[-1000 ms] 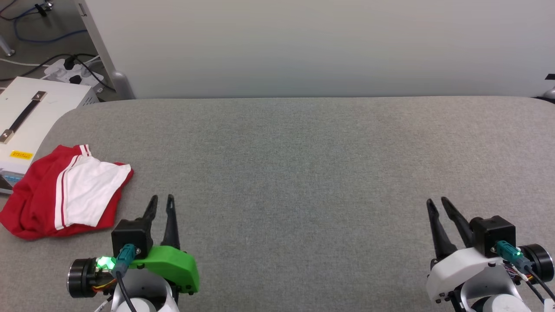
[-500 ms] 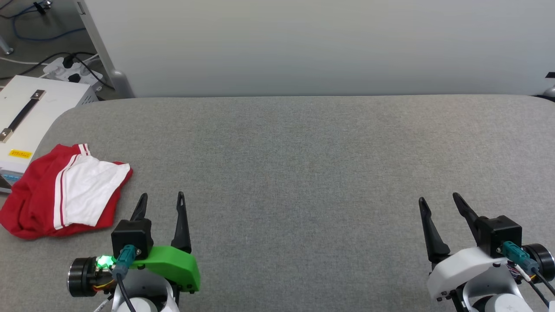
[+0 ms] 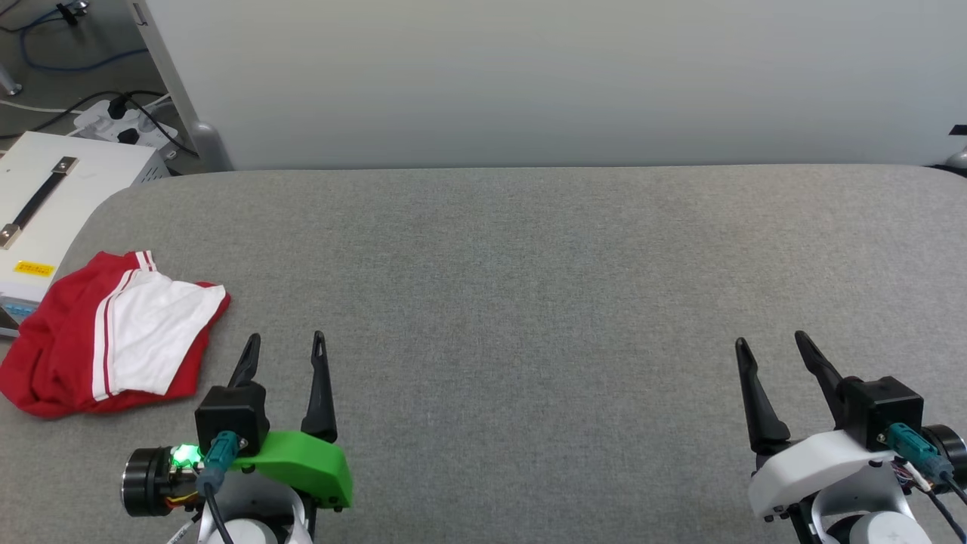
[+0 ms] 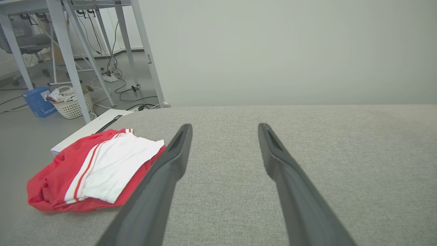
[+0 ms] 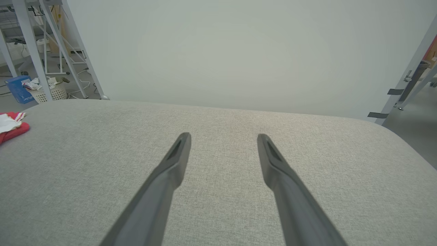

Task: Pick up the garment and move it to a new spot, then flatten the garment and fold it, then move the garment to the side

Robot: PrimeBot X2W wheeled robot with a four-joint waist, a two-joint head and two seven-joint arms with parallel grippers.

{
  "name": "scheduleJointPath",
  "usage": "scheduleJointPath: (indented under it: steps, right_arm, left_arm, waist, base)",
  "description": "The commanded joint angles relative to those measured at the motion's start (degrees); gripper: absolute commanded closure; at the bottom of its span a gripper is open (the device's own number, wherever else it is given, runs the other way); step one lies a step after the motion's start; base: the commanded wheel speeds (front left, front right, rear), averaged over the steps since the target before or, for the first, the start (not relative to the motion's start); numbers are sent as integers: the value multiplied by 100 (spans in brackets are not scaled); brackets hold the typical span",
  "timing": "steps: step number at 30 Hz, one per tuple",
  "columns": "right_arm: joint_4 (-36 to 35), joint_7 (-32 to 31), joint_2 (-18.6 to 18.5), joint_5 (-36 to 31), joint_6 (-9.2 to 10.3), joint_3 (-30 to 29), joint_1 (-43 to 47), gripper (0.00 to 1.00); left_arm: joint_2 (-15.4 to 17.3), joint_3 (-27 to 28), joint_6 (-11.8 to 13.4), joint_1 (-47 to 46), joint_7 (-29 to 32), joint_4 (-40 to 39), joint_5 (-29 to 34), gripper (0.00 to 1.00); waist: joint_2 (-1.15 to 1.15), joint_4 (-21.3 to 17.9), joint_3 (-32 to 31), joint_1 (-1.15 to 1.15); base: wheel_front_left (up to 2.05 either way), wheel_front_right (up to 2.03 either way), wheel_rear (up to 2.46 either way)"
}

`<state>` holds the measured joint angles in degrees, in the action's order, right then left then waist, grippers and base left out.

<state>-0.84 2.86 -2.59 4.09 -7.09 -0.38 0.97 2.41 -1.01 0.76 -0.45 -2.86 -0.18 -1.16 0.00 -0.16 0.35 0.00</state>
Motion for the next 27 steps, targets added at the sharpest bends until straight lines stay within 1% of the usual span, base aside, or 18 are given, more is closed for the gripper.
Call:
scheduleJointPath:
  steps: [1, 16, 27]
  right_arm:
    - [-35, 75, -7, 64, -9, -17, -15, 0]
    - [-79, 249, -10, 244, -14, -45, 42, 0]
    - [-61, 381, -13, 413, -17, -87, 92, 0]
  left_arm:
    - [12, -9, 46, 30, -60, 10, -18, 0]
    - [17, -59, 31, 58, -236, 15, -159, 0]
    - [21, -105, 79, 101, -370, 91, -156, 0]
  waist:
    - [0, 3, 1, 0]
    - [0, 16, 20, 0]
    - [0, 25, 17, 0]
  base:
    - [0, 0, 0]
    - [0, 0, 0]
    - [0, 0, 0]
